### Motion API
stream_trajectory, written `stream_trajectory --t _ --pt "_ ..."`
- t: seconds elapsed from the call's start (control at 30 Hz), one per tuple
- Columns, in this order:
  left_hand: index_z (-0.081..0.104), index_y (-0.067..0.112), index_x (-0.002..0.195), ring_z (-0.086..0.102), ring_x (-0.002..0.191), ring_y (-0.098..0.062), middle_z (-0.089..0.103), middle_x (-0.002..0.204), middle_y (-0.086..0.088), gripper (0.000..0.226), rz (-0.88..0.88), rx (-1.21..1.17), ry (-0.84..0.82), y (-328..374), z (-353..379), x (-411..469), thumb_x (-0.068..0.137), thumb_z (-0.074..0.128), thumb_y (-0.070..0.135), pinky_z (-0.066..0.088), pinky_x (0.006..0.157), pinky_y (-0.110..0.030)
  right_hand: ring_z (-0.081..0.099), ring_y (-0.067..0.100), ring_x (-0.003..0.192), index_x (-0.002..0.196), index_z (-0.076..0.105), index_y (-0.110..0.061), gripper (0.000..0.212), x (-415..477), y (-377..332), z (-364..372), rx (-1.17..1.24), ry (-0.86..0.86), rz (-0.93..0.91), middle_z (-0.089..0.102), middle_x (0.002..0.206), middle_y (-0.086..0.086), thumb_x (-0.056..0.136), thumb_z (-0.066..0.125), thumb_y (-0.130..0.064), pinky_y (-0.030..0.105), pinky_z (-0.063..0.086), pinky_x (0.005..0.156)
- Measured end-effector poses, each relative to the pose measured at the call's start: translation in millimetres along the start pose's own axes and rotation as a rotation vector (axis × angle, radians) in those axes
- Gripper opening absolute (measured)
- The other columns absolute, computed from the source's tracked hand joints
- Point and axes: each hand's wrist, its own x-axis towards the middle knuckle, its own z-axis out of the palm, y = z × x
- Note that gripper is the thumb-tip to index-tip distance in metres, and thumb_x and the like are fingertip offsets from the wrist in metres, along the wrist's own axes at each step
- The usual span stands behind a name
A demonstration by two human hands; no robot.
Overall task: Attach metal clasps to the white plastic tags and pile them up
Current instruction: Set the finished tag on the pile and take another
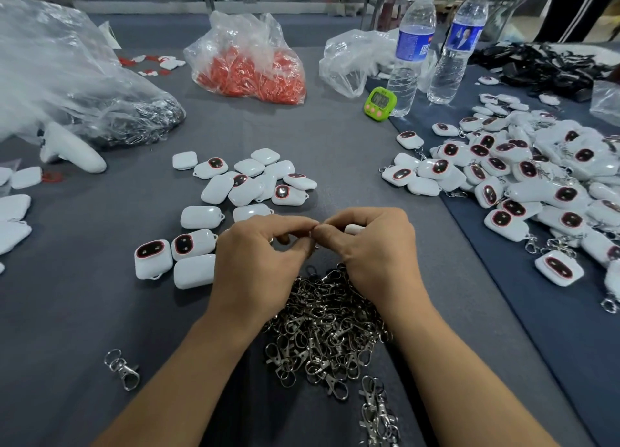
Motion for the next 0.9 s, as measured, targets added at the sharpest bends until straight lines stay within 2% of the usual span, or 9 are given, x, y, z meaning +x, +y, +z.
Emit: stream_trajectory --t 0.13,0.23,0.33,0.4,0.57,0.7,0.77,0.83,0.9 --pt "0.081 0.037 0.082 0.067 0.068 -0.013 0.073 0.072 0.016 0.016 -0.019 -0.058 0.025 1.3 -1.9 0.6 0.075 0.088 0.024 0.055 0.064 -0.037 0.063 0.008 0.061 0.076 0.082 -0.029 0.004 0.5 -0.8 -0.1 0.16 -0.132 0.025 0.075 0.067 -0.004 0.077 0.085 -0.028 0.031 0.052 0.062" --pt "0.081 0.029 0.079 0.069 0.067 -0.015 0.074 0.071 0.014 0.012 -0.022 -0.115 0.059 3.2 -3.2 -0.2 0.075 0.089 0.021 0.055 0.064 -0.034 0.058 0.009 0.063 0.079 0.083 -0.025 0.009 0.8 -2.1 -1.9 0.323 -0.256 0.031 0.074 0.069 0.002 0.075 0.076 -0.022 0.025 0.048 0.057" --pt "0.08 0.03 0.078 0.065 0.061 -0.012 0.072 0.068 0.015 0.013 -0.058 -0.124 0.076 5.0 -1.4 -0.9 0.076 0.088 0.021 0.052 0.057 -0.024 0.058 0.006 0.061 0.081 0.084 -0.022 0.012 2.0 -0.3 -3.9 0.34 -0.259 0.014 0.074 0.068 0.002 0.072 0.077 -0.016 0.018 0.046 0.056" --pt "0.08 0.03 0.077 0.068 0.062 -0.011 0.073 0.067 0.015 0.012 -0.09 -0.152 0.058 4.6 -0.4 -0.5 0.078 0.086 0.02 0.055 0.06 -0.024 0.061 0.004 0.061 0.078 0.083 -0.022 0.012 1.8 -0.1 -4.4 0.326 -0.234 0.018 0.075 0.068 0.001 0.071 0.08 -0.013 0.018 0.048 0.058" --pt "0.08 0.032 0.079 0.073 0.067 -0.006 0.076 0.071 0.012 0.02 -0.14 -0.278 0.039 4.1 -3.1 1.6 0.079 0.084 0.012 0.057 0.065 -0.018 0.068 0.014 0.069 0.077 0.081 -0.028 0.012 1.1 -2.6 -3.9 0.224 -0.161 -0.013 0.076 0.072 0.004 0.07 0.078 -0.019 0.044 0.059 0.071" --pt "0.079 0.032 0.077 0.074 0.065 -0.008 0.077 0.071 0.009 0.023 -0.162 -0.325 0.04 3.9 -3.6 3.0 0.078 0.085 0.01 0.056 0.063 -0.017 0.068 0.006 0.07 0.076 0.079 -0.028 0.009 0.0 -2.8 -3.8 0.166 -0.159 -0.053 0.075 0.069 0.0 0.071 0.074 -0.022 0.038 0.056 0.066" --pt "0.079 0.033 0.076 0.074 0.065 -0.006 0.076 0.071 0.011 0.025 -0.158 -0.302 0.05 4.3 -3.5 2.2 0.077 0.086 0.01 0.057 0.063 -0.017 0.07 0.008 0.07 0.076 0.079 -0.028 0.009 -1.0 -3.2 -4.1 0.149 -0.182 -0.044 0.075 0.068 -0.001 0.07 0.075 -0.024 0.037 0.057 0.065" --pt "0.079 0.033 0.074 0.073 0.065 -0.006 0.076 0.07 0.011 0.025 -0.158 -0.296 0.053 4.6 -4.1 2.1 0.077 0.086 0.01 0.056 0.063 -0.016 0.073 0.015 0.073 0.076 0.079 -0.028 0.009 -1.7 -3.7 -5.0 0.139 -0.197 -0.041 0.076 0.069 0.0 0.068 0.078 -0.025 0.044 0.061 0.072" --pt "0.08 0.03 0.075 0.073 0.065 -0.007 0.077 0.071 0.008 0.022 -0.166 -0.333 0.03 4.5 -5.2 3.3 0.077 0.085 0.008 0.055 0.062 -0.015 0.074 0.015 0.076 0.075 0.08 -0.028 0.008 -1.2 -4.1 -5.8 0.138 -0.179 -0.053 0.076 0.069 0.0 0.068 0.078 -0.025 0.044 0.061 0.078"
